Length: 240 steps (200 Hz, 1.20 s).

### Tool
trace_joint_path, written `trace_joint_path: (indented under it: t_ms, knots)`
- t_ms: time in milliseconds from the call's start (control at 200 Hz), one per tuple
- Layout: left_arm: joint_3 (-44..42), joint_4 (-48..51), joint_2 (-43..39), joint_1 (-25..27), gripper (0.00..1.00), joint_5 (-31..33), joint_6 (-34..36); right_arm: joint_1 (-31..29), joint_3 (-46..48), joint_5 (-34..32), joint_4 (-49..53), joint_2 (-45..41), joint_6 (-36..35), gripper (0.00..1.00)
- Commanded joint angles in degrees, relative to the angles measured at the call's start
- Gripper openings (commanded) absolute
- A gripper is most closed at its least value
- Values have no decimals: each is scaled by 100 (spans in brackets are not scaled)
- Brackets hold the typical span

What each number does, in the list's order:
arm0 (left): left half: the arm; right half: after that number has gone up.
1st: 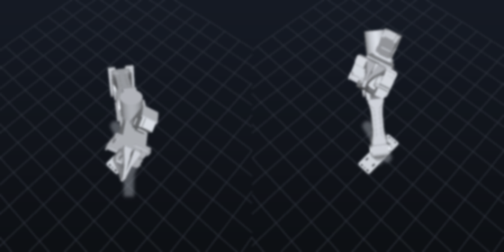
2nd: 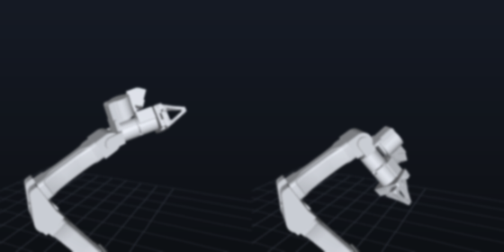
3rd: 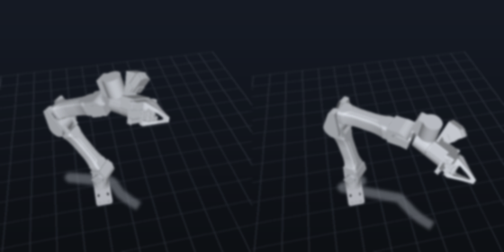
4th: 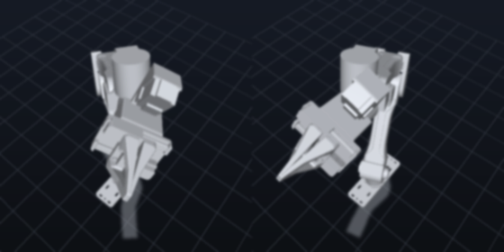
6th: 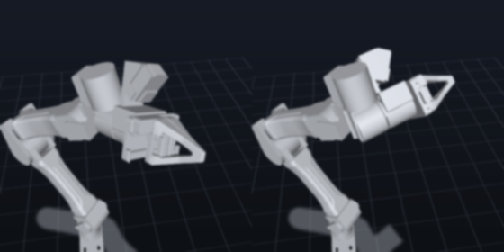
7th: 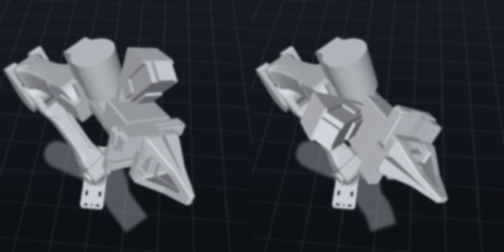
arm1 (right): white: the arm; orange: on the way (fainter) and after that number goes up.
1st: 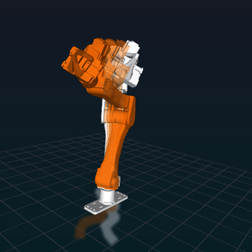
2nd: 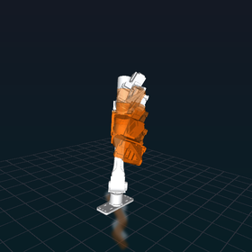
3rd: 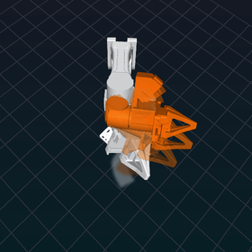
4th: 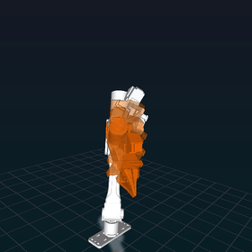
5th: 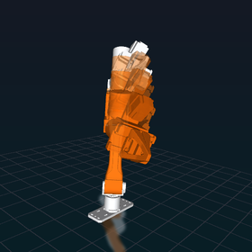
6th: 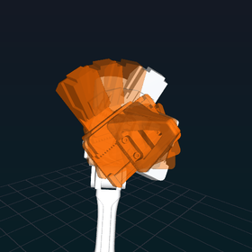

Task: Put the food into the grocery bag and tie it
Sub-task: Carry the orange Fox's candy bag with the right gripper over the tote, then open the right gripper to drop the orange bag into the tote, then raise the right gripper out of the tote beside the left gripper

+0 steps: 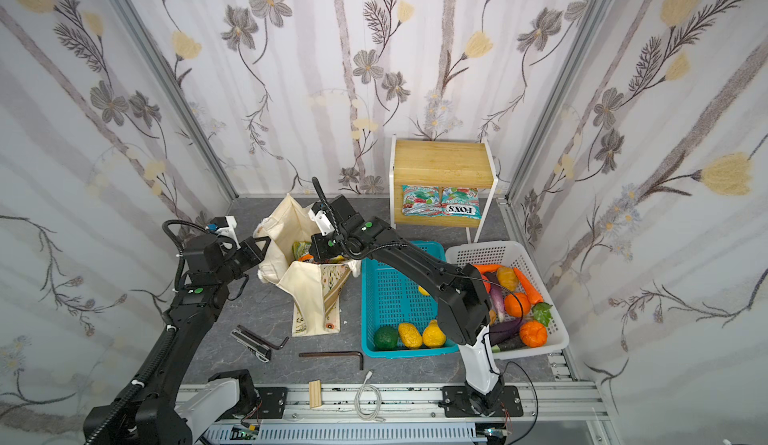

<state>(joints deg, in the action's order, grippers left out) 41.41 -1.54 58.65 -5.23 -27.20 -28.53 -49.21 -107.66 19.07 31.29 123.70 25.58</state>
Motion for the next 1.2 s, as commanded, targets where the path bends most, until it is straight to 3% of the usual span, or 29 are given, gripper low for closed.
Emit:
trace_joint_path:
  t_ms: [0,175,370,490,645,735,974,1194]
  knots:
    - [5,5,-29,0,0,-92,12,-115,91,-819,300,-84,-335,0]
    - [8,-3,-21,3,0,-101,2,-260,-122,-1990,885,113,-475,0]
    - [-3,4,-43,1,0,-88,4,-305,-464,-2330,1365,315,-484,0]
    - [8,-4,-45,1,0,-101,-12,-331,-609,-2299,1350,140,-445,37]
    - [8,-4,-71,3,0,-93,-20,-344,-611,-2358,1001,-367,-195,99]
    - [8,-4,-73,4,0,-84,-35,-348,-545,-2566,823,-701,33,100]
    - [8,-13,-74,3,0,-25,-65,-259,599,-3952,104,-1762,691,100]
    - [16,-13,-20,5,0,24,-31,174,1778,-3176,-586,-2153,928,100]
